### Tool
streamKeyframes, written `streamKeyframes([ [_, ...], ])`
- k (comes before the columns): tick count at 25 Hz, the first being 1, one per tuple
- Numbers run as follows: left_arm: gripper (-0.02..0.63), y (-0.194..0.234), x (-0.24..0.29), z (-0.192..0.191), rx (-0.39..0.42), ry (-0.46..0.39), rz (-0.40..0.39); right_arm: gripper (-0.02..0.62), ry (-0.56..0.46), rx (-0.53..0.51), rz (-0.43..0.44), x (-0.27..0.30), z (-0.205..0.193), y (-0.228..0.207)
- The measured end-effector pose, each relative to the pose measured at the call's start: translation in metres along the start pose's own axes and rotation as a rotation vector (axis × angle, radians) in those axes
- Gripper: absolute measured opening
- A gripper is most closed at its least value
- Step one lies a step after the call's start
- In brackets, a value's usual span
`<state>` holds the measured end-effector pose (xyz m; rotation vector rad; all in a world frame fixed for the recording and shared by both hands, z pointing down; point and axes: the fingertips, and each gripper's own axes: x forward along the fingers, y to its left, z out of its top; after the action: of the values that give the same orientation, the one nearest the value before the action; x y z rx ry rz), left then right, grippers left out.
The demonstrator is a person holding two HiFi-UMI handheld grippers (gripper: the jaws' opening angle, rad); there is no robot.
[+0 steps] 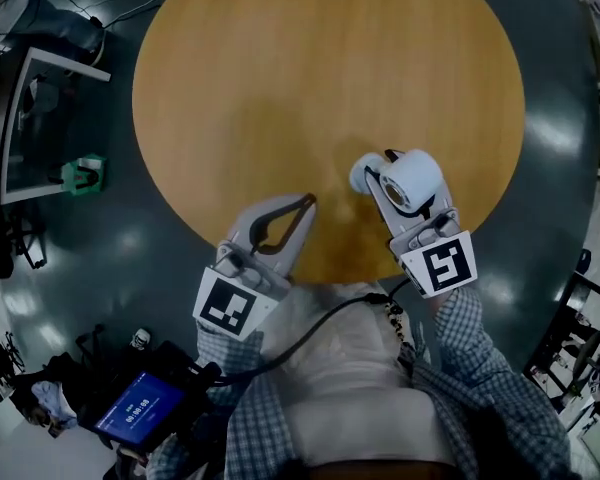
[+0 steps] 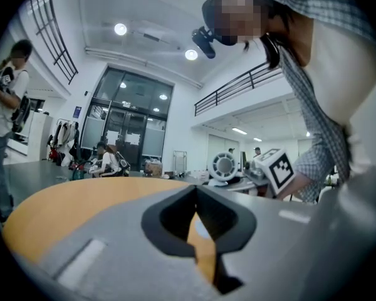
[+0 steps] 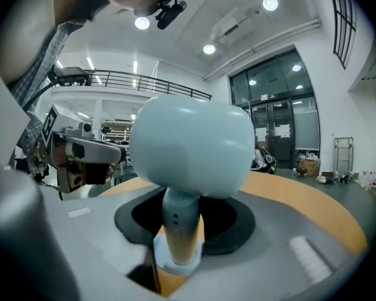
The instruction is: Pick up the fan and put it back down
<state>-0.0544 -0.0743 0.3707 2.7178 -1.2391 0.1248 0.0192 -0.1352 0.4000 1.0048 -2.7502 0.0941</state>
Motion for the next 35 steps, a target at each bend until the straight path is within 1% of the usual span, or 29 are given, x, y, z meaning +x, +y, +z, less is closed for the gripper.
streamKeyframes([
  [5,0.0,-0.006,0.007,-0.014,-0.008,0.018,-0.011,0.14,0.068,0.004,0.006,-0.001,-0.038,-0.003],
  [9,0.0,-0.009,0.008,-0.024,-0.005,0.04,-0.016,0.14,0.061,0.038,0.02,0.0,-0.052,0.001],
  [11,0.0,-0.005,0.008,-0.028,-0.012,0.043,-0.013,0.14,0.071,0.036,0.019,0.004,-0.059,0.002],
  [17,0.0,-0.002,0.008,-0.037,-0.033,0.052,-0.007,0.14,0.108,0.065,0.023,0.011,-0.074,0.006],
  [26,0.0,0.001,0.009,-0.041,-0.042,0.059,-0.004,0.137,0.107,0.065,0.059,0.017,-0.08,0.01],
  [32,0.0,0.0,0.006,-0.04,-0.039,0.065,-0.009,0.183,0.142,0.063,0.063,0.017,-0.093,0.018],
  [35,0.0,-0.002,0.005,-0.04,-0.037,0.067,-0.014,0.183,0.151,0.07,0.049,0.01,-0.099,0.019],
])
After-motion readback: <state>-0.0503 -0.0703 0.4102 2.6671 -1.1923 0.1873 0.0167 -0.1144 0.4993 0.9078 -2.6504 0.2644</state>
